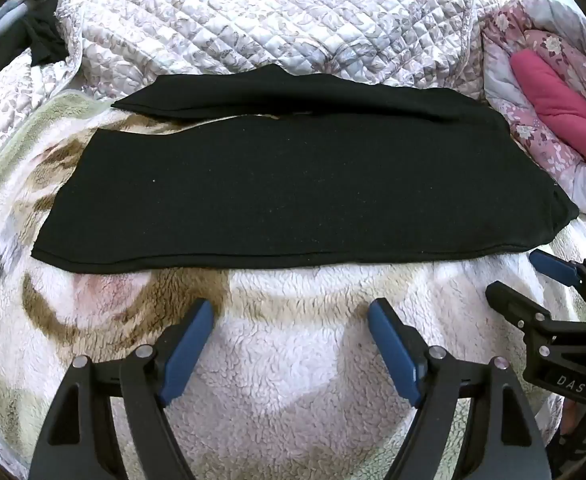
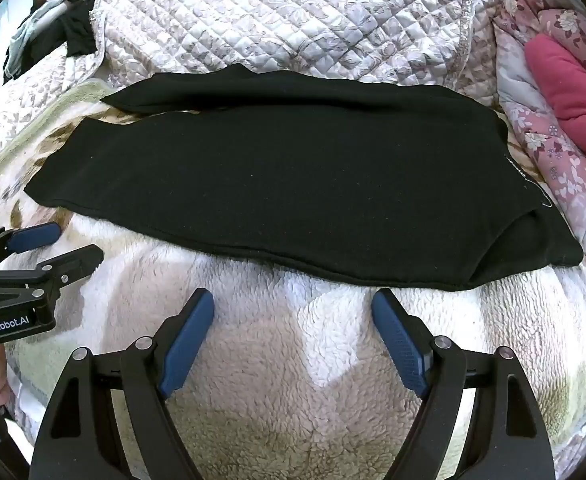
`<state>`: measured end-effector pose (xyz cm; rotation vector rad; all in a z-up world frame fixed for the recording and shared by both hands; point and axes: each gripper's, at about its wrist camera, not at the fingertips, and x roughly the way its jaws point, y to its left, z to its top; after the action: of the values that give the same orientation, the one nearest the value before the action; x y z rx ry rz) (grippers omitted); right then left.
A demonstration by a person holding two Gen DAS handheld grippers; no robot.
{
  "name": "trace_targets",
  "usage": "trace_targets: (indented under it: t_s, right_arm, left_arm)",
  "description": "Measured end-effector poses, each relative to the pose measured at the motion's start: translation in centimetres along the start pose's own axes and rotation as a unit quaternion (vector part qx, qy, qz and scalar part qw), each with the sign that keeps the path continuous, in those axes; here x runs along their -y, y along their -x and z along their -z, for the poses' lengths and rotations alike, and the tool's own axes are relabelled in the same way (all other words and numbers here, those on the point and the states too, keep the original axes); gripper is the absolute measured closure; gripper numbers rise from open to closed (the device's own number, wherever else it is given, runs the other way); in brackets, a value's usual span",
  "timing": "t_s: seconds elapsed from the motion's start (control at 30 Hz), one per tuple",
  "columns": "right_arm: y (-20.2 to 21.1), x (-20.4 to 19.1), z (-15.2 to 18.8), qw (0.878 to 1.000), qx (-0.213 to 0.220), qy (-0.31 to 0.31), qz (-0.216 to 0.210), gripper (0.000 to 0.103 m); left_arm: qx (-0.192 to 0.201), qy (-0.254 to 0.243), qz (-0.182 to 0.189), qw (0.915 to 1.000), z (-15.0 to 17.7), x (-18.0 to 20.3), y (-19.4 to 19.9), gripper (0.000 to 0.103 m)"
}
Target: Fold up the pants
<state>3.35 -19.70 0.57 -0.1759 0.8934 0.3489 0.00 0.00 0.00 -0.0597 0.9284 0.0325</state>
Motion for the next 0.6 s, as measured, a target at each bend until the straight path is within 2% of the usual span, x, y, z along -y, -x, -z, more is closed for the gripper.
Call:
trace_targets:
  t_s: [0.6]
  right_arm:
    - [-0.03, -0.01, -0.05, 1.000, -0.001, 0.000, 0.000, 0.021]
  left_arm:
    - [0.003, -0.005, -0.001, 1.0000, -0.24, 0.59, 0.04, 0.021]
